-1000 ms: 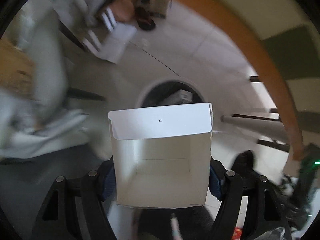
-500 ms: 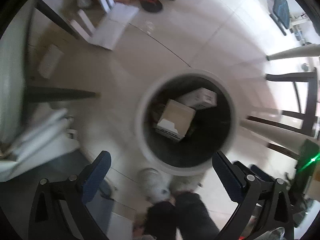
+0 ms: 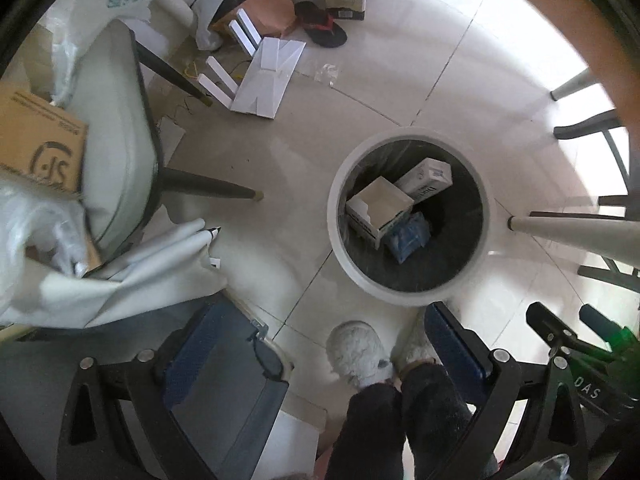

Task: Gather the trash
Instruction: 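Raise both tools away from the trash bin back toward the table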

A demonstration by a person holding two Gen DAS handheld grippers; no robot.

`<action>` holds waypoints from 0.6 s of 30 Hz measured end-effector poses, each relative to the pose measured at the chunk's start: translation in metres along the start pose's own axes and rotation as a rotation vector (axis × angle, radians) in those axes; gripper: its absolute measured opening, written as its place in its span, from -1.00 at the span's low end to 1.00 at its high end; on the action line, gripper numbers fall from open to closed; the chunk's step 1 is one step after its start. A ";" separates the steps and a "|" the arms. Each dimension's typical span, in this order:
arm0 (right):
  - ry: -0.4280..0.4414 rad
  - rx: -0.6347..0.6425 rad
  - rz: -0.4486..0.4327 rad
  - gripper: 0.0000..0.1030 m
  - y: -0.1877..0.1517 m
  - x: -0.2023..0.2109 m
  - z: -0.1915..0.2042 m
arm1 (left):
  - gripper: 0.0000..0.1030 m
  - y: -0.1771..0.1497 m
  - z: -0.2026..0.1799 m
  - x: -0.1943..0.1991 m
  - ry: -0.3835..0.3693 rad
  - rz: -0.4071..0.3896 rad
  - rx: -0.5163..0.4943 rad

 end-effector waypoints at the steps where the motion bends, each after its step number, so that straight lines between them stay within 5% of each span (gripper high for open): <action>1: -0.002 0.008 -0.006 1.00 -0.002 0.010 -0.001 | 1.00 -0.003 0.000 0.007 0.000 -0.003 -0.001; 18: 0.011 0.053 -0.092 1.00 -0.049 0.201 0.002 | 1.00 -0.059 -0.005 0.166 -0.058 -0.065 -0.013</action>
Point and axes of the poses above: each gripper's, at about its wrist camera, not at the fingertips, and x roughly against the way its jaws point, z to its left, y to its top, the point moved 5 cm from there along -x, roughly the way its jaws point, and after that the axes turned 2 degrees about -x, right-handed, at the moved point
